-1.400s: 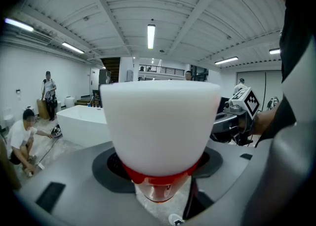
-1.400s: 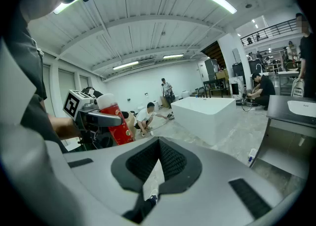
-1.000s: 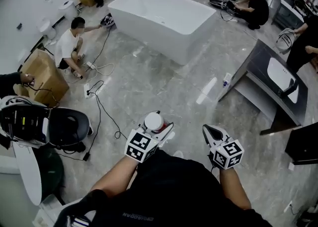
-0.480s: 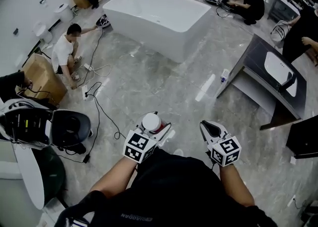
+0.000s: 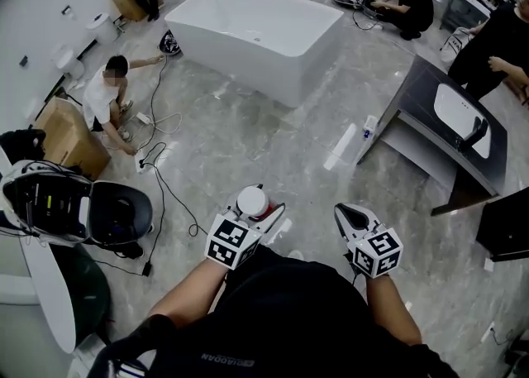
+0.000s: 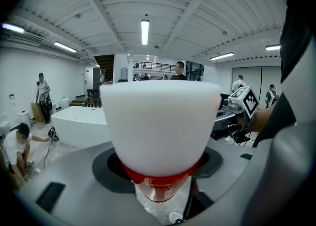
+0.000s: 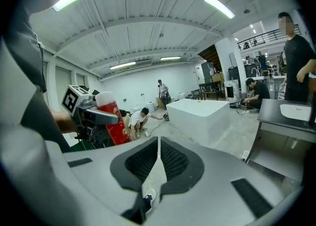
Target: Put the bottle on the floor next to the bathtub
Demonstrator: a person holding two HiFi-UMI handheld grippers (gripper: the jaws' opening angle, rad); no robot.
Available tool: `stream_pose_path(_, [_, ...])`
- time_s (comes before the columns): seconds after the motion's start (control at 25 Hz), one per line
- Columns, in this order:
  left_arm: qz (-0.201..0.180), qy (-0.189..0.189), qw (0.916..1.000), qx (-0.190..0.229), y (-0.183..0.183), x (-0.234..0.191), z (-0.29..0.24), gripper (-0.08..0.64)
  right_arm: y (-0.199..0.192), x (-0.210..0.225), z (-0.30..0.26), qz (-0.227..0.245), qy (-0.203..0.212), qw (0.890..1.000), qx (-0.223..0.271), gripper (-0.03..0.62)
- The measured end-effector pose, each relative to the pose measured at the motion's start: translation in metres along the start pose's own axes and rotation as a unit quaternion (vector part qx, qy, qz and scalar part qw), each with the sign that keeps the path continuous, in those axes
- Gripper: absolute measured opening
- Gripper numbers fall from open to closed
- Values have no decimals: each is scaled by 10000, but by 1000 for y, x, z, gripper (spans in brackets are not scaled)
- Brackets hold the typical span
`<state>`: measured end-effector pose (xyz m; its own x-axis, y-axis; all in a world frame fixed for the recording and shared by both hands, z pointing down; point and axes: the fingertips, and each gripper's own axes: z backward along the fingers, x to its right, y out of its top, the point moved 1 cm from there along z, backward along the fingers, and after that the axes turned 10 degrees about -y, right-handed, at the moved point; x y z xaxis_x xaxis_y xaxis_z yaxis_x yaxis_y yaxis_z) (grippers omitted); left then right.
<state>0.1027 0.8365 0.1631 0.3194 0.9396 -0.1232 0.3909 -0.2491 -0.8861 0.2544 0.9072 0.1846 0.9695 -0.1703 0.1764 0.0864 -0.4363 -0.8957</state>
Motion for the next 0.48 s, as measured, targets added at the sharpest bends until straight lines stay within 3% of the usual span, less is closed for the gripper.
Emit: stream_pose_path(0.48, [91,17,9999,-129,3,-30,-10,290,3,8,-31,-198,33,9997,-161,40])
